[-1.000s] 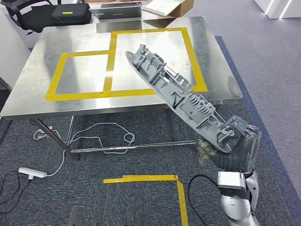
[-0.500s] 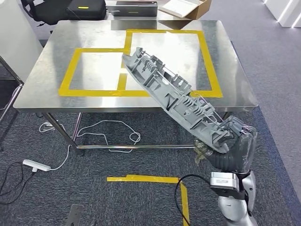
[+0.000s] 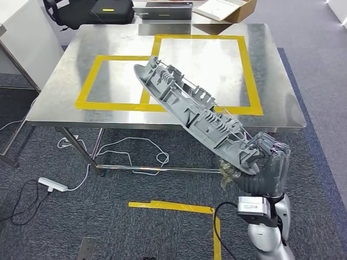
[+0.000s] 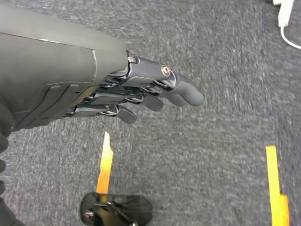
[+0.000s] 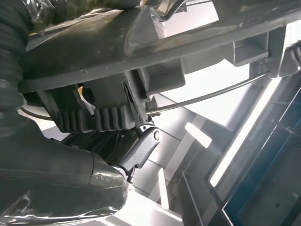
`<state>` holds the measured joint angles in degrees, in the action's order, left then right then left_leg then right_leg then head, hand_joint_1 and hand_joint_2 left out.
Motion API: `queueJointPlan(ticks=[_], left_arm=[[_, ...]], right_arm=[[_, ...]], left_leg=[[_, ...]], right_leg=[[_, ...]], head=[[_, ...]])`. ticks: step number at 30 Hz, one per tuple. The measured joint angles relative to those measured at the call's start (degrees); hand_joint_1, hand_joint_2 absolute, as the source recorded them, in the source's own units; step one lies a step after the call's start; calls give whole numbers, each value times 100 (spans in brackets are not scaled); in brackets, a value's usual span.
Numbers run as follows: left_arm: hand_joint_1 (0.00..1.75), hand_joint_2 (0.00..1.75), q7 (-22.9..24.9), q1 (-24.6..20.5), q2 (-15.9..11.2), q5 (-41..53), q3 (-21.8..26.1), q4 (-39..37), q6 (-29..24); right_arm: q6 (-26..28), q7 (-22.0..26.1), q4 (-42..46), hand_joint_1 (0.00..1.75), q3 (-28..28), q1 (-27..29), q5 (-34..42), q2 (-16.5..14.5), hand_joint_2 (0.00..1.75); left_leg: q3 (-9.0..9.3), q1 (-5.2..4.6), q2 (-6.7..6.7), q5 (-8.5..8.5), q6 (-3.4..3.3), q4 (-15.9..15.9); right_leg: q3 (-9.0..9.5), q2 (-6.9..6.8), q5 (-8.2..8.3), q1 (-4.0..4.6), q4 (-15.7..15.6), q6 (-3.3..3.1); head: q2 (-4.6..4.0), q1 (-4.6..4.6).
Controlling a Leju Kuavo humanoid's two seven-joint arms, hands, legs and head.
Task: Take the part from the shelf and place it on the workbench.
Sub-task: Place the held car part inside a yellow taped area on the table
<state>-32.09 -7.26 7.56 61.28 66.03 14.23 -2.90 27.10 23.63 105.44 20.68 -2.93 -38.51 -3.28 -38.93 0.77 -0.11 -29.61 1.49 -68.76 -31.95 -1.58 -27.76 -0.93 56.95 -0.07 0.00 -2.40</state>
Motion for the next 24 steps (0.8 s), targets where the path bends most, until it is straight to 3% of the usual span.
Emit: queueJointPlan(ticks=[2,3,4,7,9,11,12,13,14,17,19,21,23,24], left_arm=[[0,175,14,-10,-1,-4,0,0,-39],[0,175,16,-20,0,-3,0,0,-49],[0,175,18,-26,1,-3,0,0,-59],[0,175,19,-15,11,-2,-1,0,-81],[0,175,18,-16,18,-2,-2,0,-86],[0,175,17,-27,18,-2,-2,0,-87],[0,175,17,-26,20,-2,-2,0,-87],[0,175,17,-23,22,-2,-2,0,-87],[0,175,17,-19,26,-2,-2,0,-87],[0,175,17,-22,42,-2,-3,0,-87],[0,175,17,-21,49,-2,-3,0,-87],[0,175,17,-7,44,-2,-2,0,-87],[0,175,8,-1,37,-2,-2,0,-80],[0,175,-4,-5,33,-2,-3,0,-60]], right_arm=[[8,-2,-1,175,1,-2,-27,1,175],[13,-6,-1,175,2,-3,-40,1,175],[19,-9,-1,175,3,-3,-52,2,175],[27,-19,-1,175,7,-4,-68,2,175],[30,-19,0,175,11,-7,-69,2,175],[33,-19,-3,175,13,-1,-70,2,175],[33,-19,-7,175,13,6,-71,3,175],[33,-20,-10,175,13,13,-72,3,175],[33,-20,-14,175,13,18,-72,4,175],[33,-20,-15,175,14,8,-72,4,175],[33,-20,-15,175,22,0,-72,4,175],[34,-22,-15,175,31,4,-75,4,175],[34,-31,-15,175,38,5,-67,4,175],[31,-49,-15,175,41,4,-43,4,175]], left_leg=[[360,-33,171,315,-52,746],[454,-52,237,365,-80,967],[483,-70,268,353,-107,1063],[472,-60,165,352,-199,1105],[487,-35,90,368,-264,1130],[487,-41,7,364,-294,1128],[489,-45,-38,362,-298,1127],[494,-49,-87,361,-299,1126],[504,-51,-138,359,-298,1124],[526,-61,-285,343,-270,1113],[492,-55,-352,348,-213,1101],[466,-32,-396,358,-142,1104],[414,-26,-304,248,-83,974],[319,-22,-221,109,-55,754]], right_leg=[[27,-51,-35,25,15,51],[25,-80,-46,42,23,81],[17,-113,-54,58,29,111],[-17,-164,-120,54,67,204],[-213,-37,-373,37,474,251],[-596,87,-715,30,1263,263],[-769,112,-799,30,1580,260],[-856,126,-772,32,1705,252],[-831,141,-629,34,1595,235],[-331,300,-40,31,489,153],[-134,395,27,39,112,116],[-101,365,19,49,54,78],[-68,304,42,32,4,13],[-50,269,50,19,-17,-15]], head=[[0,-2],[0,-1],[0,-2],[0,-2],[0,16],[0,27],[0,25],[0,26],[0,26],[0,25],[0,20],[0,18],[0,-4],[0,-20]])
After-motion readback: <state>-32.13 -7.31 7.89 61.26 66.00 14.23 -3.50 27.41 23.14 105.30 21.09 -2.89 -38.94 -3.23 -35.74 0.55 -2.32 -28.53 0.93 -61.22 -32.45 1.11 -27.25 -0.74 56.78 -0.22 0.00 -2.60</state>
